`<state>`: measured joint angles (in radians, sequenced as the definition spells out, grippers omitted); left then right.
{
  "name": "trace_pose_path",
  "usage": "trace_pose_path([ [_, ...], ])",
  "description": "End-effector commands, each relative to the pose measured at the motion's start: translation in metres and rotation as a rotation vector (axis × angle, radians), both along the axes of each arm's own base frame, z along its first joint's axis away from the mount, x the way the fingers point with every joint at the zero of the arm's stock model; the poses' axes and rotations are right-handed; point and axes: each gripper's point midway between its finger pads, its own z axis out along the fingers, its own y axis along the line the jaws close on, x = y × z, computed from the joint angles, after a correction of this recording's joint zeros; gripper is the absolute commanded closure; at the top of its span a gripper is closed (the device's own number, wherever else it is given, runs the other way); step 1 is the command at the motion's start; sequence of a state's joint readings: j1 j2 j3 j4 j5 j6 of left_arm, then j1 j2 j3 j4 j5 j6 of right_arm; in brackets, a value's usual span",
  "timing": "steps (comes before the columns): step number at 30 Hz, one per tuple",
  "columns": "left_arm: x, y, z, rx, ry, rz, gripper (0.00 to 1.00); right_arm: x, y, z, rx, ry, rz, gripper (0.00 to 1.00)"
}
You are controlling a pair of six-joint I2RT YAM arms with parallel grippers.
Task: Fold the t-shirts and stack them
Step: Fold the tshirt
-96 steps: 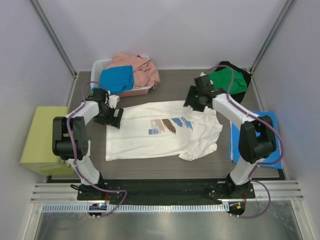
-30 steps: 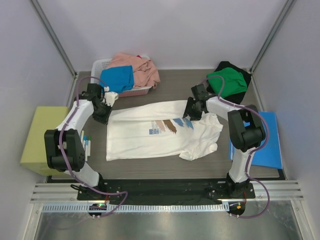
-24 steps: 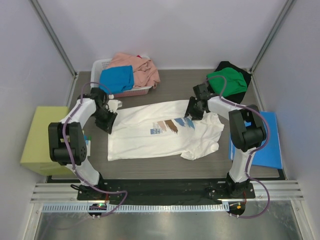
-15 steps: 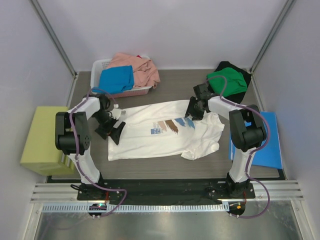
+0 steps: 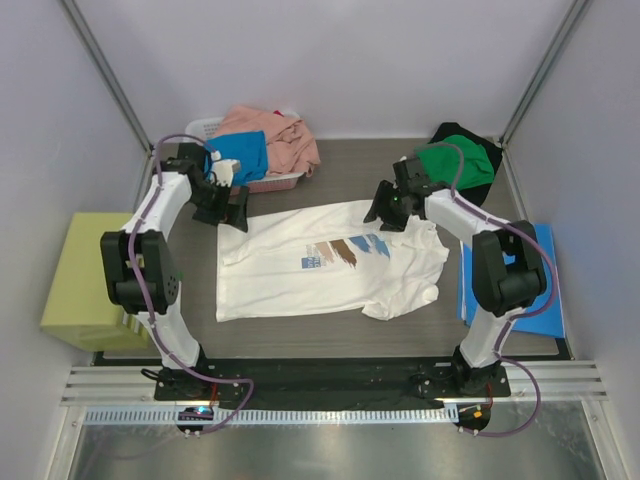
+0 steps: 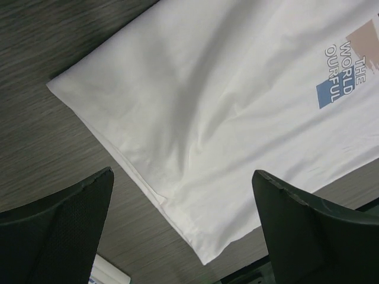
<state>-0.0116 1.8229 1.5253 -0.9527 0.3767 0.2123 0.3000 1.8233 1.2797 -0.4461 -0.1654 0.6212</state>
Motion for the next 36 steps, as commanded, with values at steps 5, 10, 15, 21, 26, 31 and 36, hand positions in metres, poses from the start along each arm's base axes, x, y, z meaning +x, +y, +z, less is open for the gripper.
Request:
trace_pose_path([
  [5,-0.040,0.004,-0.050,0.060,0.106,0.049,0.05,-0.033,0.005,0.054,0.070,-0.077,0.029,0.44],
  [10,-0.061,0.010,-0.066,0.091,0.138,0.041,0.09,-0.063,-0.004,0.028,0.052,-0.012,0.023,0.45],
  [15,-0.057,0.011,-0.066,0.100,0.132,0.047,0.11,-0.077,-0.010,-0.003,0.028,0.053,0.003,0.46],
  [21,-0.050,0.011,-0.056,0.096,0.097,0.049,0.11,-0.081,-0.026,-0.035,-0.074,0.100,-0.011,0.46],
  [26,-0.042,0.012,-0.046,0.100,0.054,0.067,0.10,-0.073,-0.034,-0.036,-0.124,0.091,-0.027,0.46],
  [31,-0.039,0.010,-0.046,0.087,0.008,0.083,0.11,-0.082,-0.047,-0.043,-0.172,0.121,-0.032,0.47],
  [36,-0.044,0.012,-0.063,0.100,0.036,0.084,0.19,-0.086,-0.048,-0.046,-0.164,0.130,-0.032,0.47],
])
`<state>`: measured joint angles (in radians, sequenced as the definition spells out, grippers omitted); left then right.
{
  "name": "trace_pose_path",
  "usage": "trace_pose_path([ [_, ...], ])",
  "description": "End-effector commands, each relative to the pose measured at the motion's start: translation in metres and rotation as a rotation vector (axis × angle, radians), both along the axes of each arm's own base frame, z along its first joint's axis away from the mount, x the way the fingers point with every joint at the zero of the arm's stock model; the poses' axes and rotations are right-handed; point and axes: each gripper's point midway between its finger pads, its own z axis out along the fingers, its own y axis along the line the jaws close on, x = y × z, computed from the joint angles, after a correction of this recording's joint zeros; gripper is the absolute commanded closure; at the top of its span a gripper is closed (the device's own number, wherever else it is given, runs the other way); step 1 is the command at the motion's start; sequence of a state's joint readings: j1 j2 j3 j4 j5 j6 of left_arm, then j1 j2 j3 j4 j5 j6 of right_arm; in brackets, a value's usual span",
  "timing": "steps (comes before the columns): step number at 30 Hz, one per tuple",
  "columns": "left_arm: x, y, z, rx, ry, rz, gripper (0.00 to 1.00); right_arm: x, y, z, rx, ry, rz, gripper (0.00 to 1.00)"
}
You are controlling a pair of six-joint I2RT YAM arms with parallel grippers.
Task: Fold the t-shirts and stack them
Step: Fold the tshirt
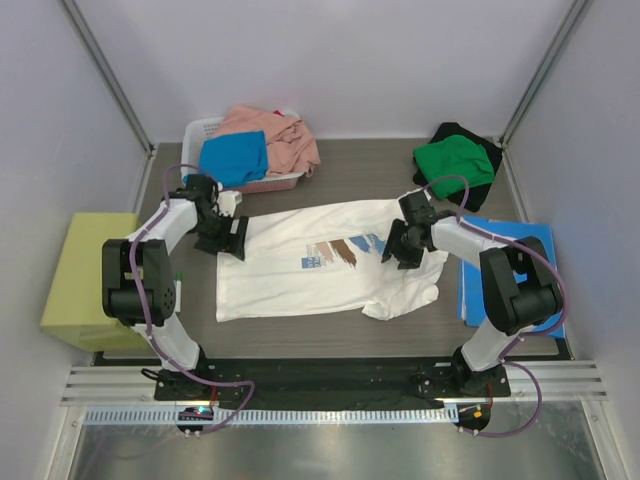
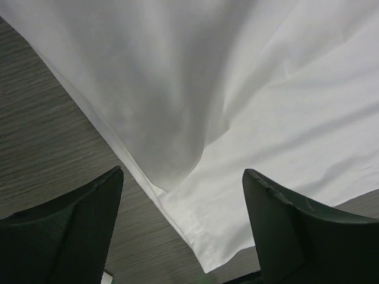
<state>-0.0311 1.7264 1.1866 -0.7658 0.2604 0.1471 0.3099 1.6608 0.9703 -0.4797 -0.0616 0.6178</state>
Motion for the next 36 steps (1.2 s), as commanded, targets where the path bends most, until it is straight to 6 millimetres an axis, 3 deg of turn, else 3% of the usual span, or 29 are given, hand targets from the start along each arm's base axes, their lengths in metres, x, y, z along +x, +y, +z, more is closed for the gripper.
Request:
trace_pose_path([
  [1,0.004,0.001,-0.005,0.008,-0.030,0.010,0.21,0.001,-0.006,0.000,-0.022,-0.011,0.006,0.47],
  [5,-0.001,0.000,-0.012,0.002,-0.006,0.010,0.39,0.002,-0.006,0.002,-0.022,-0.016,0.004,0.54],
  [16,0.005,0.004,-0.016,0.027,-0.016,0.019,0.42,-0.008,-0.013,-0.012,-0.050,0.014,0.001,0.54],
  [22,0.008,0.004,-0.012,0.026,-0.031,0.019,0.61,-0.018,-0.020,-0.032,-0.063,0.060,-0.013,0.55],
  [28,0.010,0.004,-0.008,0.029,-0.043,0.016,0.68,-0.024,-0.022,-0.047,-0.072,0.098,-0.017,0.53],
  [36,0.012,0.006,-0.008,0.038,-0.051,0.012,0.75,-0.024,-0.023,-0.044,-0.068,0.091,-0.021,0.53],
])
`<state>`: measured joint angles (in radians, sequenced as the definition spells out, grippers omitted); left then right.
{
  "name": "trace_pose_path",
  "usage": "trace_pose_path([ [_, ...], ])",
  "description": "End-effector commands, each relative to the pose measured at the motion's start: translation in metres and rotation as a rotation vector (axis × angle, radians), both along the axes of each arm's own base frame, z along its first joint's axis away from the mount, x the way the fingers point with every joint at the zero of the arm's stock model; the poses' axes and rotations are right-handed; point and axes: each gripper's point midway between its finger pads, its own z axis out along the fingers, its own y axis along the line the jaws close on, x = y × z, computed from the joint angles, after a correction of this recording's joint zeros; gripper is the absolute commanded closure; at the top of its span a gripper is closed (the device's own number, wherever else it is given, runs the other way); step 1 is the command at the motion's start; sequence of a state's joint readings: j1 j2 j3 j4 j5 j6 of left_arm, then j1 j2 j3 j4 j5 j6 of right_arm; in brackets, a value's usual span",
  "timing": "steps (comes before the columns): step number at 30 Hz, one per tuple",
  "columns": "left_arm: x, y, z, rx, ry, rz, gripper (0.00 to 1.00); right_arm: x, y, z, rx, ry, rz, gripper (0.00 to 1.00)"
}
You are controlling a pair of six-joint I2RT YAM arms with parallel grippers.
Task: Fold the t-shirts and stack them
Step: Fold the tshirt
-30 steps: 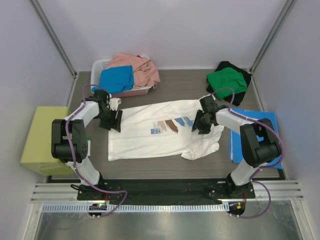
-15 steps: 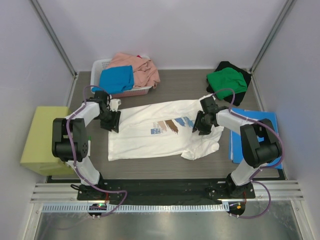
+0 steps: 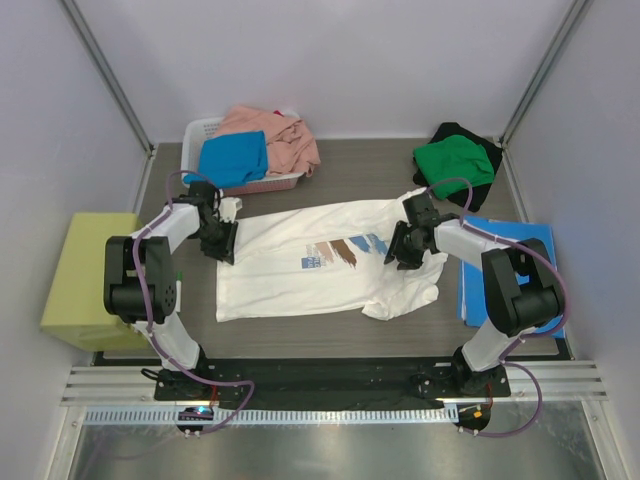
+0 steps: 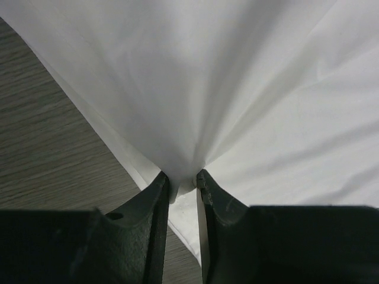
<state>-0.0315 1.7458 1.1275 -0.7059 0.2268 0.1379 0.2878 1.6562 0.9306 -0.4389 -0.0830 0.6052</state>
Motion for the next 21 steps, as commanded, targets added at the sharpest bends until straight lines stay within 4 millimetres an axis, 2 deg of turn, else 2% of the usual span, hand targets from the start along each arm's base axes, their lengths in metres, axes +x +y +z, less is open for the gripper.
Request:
trace_pose_path([
  [1,0.017,0.001,0.013,0.012,-0.072,-0.009,0.76,-0.021,-0.017,-0.037,-0.083,0.092,-0.018,0.53],
  [6,0.013,0.005,0.012,0.033,-0.072,-0.022,0.80,-0.022,-0.019,-0.038,-0.085,0.096,-0.021,0.54],
  [10,0.011,0.013,0.012,0.078,-0.076,-0.027,1.00,-0.021,-0.020,-0.038,-0.086,0.094,-0.022,0.54],
  [21,0.004,0.024,0.008,0.136,-0.063,-0.064,1.00,-0.021,-0.024,-0.038,-0.080,0.096,-0.036,0.54],
])
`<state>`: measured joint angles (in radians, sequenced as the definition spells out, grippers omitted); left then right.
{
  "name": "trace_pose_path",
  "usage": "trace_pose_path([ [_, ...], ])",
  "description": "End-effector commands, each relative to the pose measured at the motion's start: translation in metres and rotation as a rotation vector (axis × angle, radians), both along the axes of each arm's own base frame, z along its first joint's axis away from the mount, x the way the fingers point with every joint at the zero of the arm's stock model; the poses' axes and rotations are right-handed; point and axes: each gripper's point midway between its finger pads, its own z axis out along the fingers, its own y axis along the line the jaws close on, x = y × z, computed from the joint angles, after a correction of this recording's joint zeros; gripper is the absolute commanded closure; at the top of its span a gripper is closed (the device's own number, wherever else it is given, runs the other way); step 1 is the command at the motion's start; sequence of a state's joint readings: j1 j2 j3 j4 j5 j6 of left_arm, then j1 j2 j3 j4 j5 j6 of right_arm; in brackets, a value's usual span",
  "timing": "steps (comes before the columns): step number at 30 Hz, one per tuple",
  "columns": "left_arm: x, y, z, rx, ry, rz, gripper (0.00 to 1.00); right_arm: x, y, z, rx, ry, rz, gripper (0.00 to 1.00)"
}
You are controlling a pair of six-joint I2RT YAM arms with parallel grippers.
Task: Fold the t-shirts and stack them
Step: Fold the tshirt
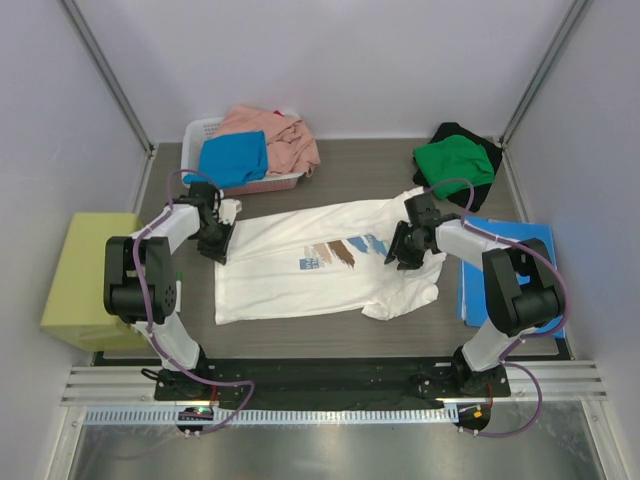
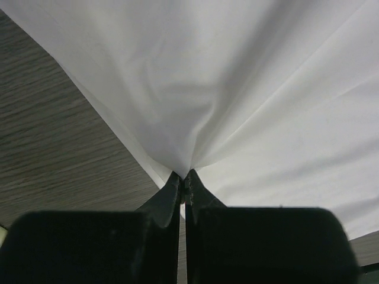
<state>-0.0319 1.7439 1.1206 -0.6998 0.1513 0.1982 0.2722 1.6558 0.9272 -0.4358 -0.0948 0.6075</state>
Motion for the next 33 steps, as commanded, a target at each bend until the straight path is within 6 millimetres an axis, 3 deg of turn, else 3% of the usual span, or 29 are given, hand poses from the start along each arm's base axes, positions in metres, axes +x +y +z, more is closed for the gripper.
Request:
trace_pose_path([
  [1,0.002,0.010,0.010,0.053,-0.045,-0.031,1.00,-0.021,-0.022,-0.037,-0.091,0.092,-0.021,0.54],
  [15,0.007,0.047,0.021,0.117,-0.073,-0.005,1.00,-0.021,-0.025,-0.037,-0.086,0.096,-0.040,0.55],
  [22,0.005,0.030,0.024,0.024,-0.059,0.012,1.00,-0.019,-0.018,-0.036,-0.054,0.098,-0.032,0.55],
  [25,0.005,0.022,0.026,0.004,-0.052,0.001,1.00,-0.012,-0.012,-0.026,-0.024,0.075,-0.031,0.55],
  [27,0.003,0.017,0.025,0.002,-0.043,-0.010,0.98,0.007,-0.012,-0.001,-0.021,-0.014,-0.044,0.54],
  [28,0.003,0.016,0.026,0.001,-0.044,-0.009,0.94,0.017,-0.015,0.013,-0.039,-0.059,-0.056,0.52],
  [31,0.000,0.012,0.027,-0.020,-0.035,-0.010,0.54,0.043,-0.036,0.048,-0.109,-0.182,-0.134,0.43],
  [32,-0.002,0.010,0.027,-0.028,-0.029,-0.011,0.35,0.048,-0.043,0.053,-0.116,-0.194,-0.158,0.41],
  [33,-0.003,0.009,0.027,-0.031,-0.028,-0.012,0.25,0.053,-0.052,0.056,-0.140,-0.205,-0.186,0.41],
])
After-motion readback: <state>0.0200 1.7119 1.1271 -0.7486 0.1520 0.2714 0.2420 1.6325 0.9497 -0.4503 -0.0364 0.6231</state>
